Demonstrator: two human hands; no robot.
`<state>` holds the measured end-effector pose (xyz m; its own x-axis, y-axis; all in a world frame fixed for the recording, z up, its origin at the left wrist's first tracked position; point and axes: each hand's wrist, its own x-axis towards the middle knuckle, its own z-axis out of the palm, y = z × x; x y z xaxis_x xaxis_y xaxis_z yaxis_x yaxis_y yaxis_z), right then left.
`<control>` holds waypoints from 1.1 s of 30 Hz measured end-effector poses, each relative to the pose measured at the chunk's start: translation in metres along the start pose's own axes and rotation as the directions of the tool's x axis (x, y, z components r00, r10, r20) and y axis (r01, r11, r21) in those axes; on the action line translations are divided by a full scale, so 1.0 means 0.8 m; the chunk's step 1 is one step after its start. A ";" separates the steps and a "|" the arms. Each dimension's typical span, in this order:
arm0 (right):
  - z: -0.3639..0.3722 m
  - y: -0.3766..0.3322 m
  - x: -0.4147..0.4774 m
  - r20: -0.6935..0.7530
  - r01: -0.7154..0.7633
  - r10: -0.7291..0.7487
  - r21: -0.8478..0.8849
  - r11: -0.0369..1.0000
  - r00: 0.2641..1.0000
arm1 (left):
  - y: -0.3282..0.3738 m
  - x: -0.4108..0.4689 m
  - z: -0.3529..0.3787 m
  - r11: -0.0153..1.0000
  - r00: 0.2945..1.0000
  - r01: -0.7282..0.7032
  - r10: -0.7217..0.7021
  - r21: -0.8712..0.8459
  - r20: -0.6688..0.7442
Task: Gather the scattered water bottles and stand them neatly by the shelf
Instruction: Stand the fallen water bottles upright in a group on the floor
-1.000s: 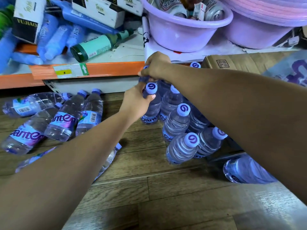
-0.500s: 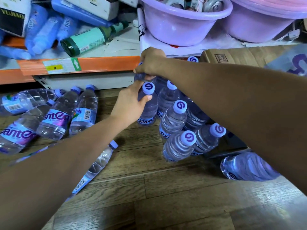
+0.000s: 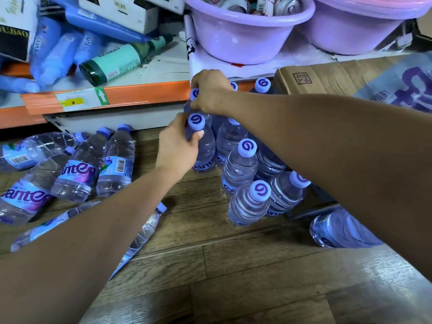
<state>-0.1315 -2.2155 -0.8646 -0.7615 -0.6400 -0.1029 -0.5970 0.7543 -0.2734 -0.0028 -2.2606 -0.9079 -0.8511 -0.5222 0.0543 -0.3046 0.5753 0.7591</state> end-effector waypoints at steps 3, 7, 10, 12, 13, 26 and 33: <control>0.001 -0.001 0.007 -0.014 0.007 -0.006 0.004 1.000 1.000 | 0.001 0.010 0.000 1.000 1.000 -0.006 0.007 -0.027 0.014; -0.002 -0.002 0.007 0.020 0.041 -0.041 -0.009 0.999 0.999 | 0.002 0.016 0.001 0.998 0.995 -0.063 0.062 0.016 0.082; 0.000 0.003 0.006 0.040 0.057 -0.058 0.024 0.998 0.997 | -0.004 0.014 0.001 0.997 0.991 -0.049 0.041 0.059 0.127; 0.004 0.005 0.005 0.046 0.052 -0.054 0.037 0.998 0.997 | -0.008 0.014 0.001 0.997 0.988 -0.018 0.005 0.081 0.156; 0.005 0.006 0.004 0.045 0.055 -0.056 0.038 0.998 0.997 | -0.009 0.015 0.001 0.996 0.985 -0.004 -0.012 0.091 0.175; -0.002 0.002 -0.005 0.072 0.012 -0.015 0.042 0.999 0.997 | -0.019 0.027 -0.004 0.985 0.951 -0.008 -0.045 0.172 0.305; -0.006 -0.038 -0.024 -0.117 0.085 -0.107 -0.181 0.980 0.987 | -0.055 0.048 -0.111 0.948 0.942 0.045 -0.145 0.316 0.302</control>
<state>-0.1000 -2.2258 -0.8498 -0.7174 -0.6956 0.0396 -0.6953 0.7112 -0.1038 0.0159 -2.3619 -0.8814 -0.8869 -0.3852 -0.2549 -0.4616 0.7209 0.5169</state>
